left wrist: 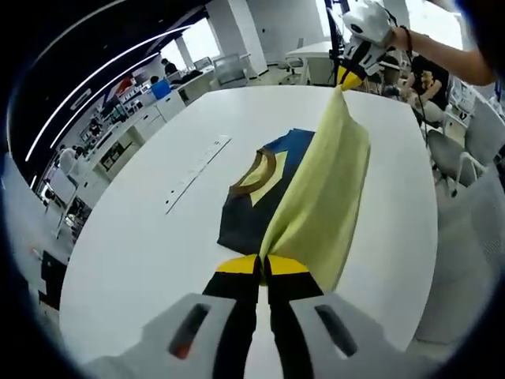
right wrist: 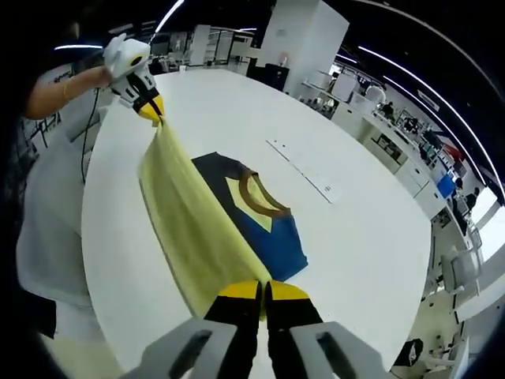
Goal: Fold the garment on the visible template until the final outline fits inside the template.
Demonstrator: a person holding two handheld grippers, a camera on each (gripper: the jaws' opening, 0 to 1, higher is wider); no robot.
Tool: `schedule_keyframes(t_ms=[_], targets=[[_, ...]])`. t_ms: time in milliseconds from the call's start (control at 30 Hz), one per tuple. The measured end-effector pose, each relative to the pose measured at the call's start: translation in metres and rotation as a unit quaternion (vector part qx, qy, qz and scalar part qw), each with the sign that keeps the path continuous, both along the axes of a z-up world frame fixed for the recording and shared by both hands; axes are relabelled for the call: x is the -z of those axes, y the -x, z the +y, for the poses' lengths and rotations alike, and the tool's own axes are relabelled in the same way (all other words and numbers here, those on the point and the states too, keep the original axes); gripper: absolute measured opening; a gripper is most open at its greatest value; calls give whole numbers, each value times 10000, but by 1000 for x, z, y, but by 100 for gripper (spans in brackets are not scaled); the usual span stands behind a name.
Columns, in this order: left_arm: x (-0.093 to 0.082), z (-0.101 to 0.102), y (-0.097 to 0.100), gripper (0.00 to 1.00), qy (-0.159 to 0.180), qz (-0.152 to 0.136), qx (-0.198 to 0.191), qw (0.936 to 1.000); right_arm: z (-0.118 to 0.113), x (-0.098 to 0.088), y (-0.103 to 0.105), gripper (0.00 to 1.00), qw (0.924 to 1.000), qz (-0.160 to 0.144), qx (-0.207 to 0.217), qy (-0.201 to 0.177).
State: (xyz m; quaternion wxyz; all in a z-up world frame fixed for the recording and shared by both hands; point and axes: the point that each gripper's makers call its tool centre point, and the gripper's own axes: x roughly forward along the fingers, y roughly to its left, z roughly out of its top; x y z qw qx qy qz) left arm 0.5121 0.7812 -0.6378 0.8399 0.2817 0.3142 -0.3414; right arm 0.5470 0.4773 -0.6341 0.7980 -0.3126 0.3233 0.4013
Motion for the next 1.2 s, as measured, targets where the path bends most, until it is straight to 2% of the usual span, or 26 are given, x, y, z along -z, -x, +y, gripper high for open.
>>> schedule_keyframes(t_ms=[267, 600, 867, 967, 1200], targets=[[1, 3, -26, 0, -84, -243, -147, 9996, 4, -4, -24, 0, 9998, -178, 57, 2], [3, 5, -59, 0, -71, -499, -266, 9984, 4, -4, -51, 0, 9995, -254, 199, -40], [7, 6, -82, 0, 63, -546, -430, 9976, 3, 3, -69, 0, 9985, -227, 489, -42], [10, 4, -86, 0, 12, -545, -414, 9977, 3, 6, -73, 0, 9983, -238, 537, -15], [30, 6, -99, 0, -164, -470, -480, 9976, 4, 20, -92, 0, 9978, -270, 595, 142]])
